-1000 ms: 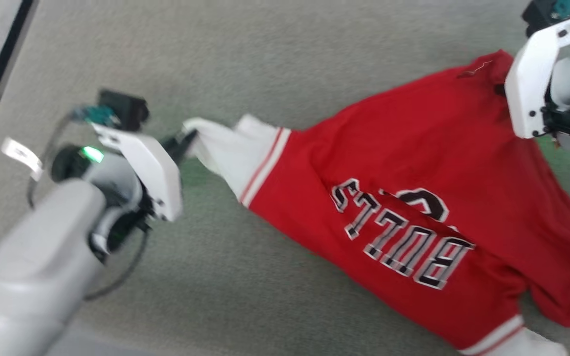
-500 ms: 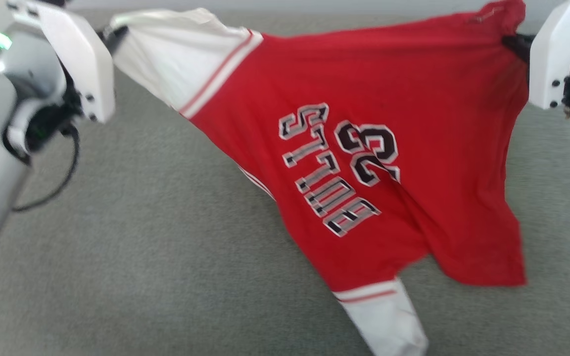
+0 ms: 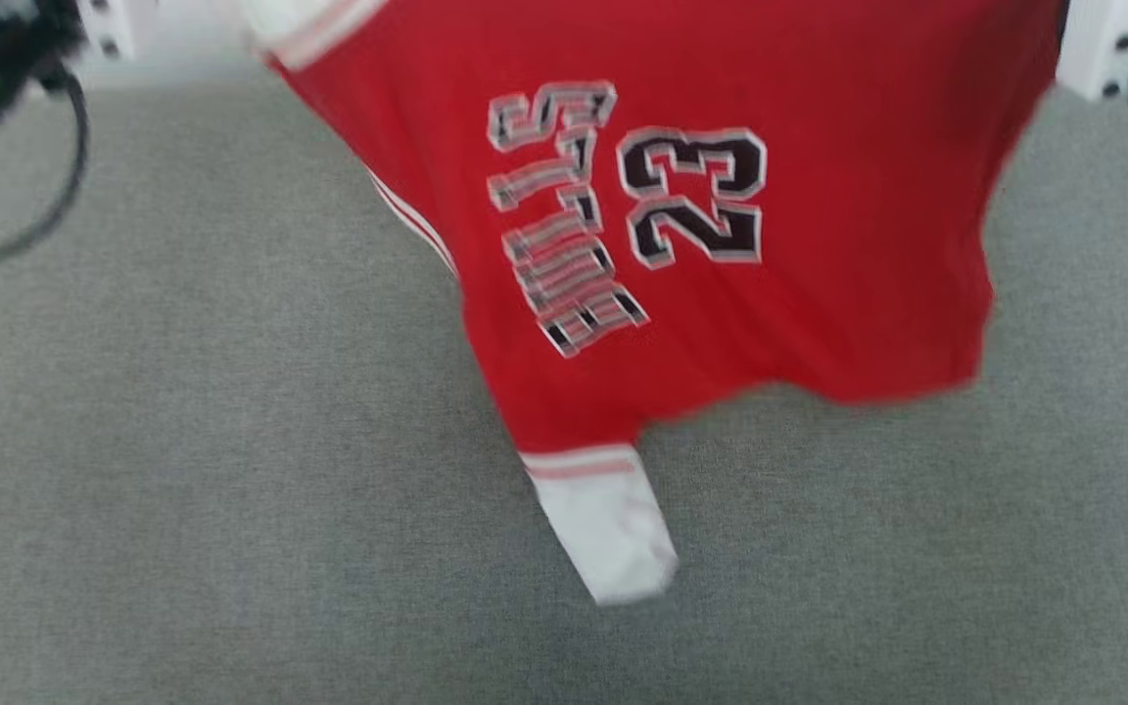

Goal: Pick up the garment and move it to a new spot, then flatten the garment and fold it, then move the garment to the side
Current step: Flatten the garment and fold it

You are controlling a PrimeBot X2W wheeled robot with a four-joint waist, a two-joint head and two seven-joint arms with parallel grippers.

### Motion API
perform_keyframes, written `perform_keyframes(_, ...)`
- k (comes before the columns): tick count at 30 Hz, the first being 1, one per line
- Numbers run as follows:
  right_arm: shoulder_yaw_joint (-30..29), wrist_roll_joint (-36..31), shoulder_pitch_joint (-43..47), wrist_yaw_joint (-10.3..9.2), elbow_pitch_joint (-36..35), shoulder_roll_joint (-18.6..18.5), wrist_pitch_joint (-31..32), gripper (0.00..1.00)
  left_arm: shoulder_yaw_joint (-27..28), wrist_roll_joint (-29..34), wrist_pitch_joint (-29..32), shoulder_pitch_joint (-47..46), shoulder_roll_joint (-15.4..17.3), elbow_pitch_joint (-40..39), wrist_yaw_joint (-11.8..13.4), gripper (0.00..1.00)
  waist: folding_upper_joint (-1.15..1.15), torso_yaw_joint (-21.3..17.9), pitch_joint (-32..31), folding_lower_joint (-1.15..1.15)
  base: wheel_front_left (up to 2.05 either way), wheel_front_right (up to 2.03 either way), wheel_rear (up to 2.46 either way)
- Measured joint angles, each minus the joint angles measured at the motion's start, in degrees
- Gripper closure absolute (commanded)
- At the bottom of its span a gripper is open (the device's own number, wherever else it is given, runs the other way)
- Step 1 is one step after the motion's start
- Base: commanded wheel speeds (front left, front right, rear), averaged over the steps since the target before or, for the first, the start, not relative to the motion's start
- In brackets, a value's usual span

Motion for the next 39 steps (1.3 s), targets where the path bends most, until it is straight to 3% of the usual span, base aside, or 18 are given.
perform_keyframes(7,-2.7,-6.7,-7.3,0.00,5.9,4.6,-7.4,1.00,0.2,5.1,-8.7,-8.9,-1.7,6.9,0.8,1.00,0.00,-0.7,3.6,0.00,0.00,0.00,0.00)
perform_keyframes(17,-7.9,-21.9,-20.5,0.00,18.0,11.2,-34.2,1.00,0.3,14.7,-30.7,-25.8,-3.6,16.0,5.4,1.00,0.00,-1.2,10.9,0.00,0.00,0.00,0.00)
perform_keyframes(21,-8.2,-26.8,-22.2,0.00,23.2,13.1,-40.3,1.00,0.0,16.2,-37.7,-28.1,-4.8,17.5,4.5,1.00,0.00,-0.7,12.5,0.00,0.00,0.00,0.00)
perform_keyframes(26,-5.6,-27.3,-20.8,0.00,30.1,14.5,-40.9,1.00,-1.6,16.0,-38.2,-23.9,-5.7,21.4,-0.5,1.00,0.00,0.7,12.8,0.00,0.00,0.00,0.00)
perform_keyframes(29,-3.7,-25.9,-18.5,0.00,32.7,14.3,-40.8,1.00,-3.4,14.4,-34.1,-19.2,-7.1,24.0,-2.7,1.00,0.00,1.6,12.5,0.00,0.00,0.00,0.00)
perform_keyframes(34,-0.2,-21.3,-14.3,0.00,35.4,13.8,-38.8,1.00,-5.6,9.9,-26.2,-11.8,-7.8,25.1,-3.6,1.00,0.00,2.8,11.5,0.00,0.00,0.00,0.00)
perform_keyframes(39,4.9,-14.8,-8.8,0.00,34.7,13.5,-35.0,1.00,-9.2,2.5,-14.6,-2.6,-7.0,19.4,-3.7,1.00,0.00,3.8,9.5,0.00,0.00,0.00,0.00)
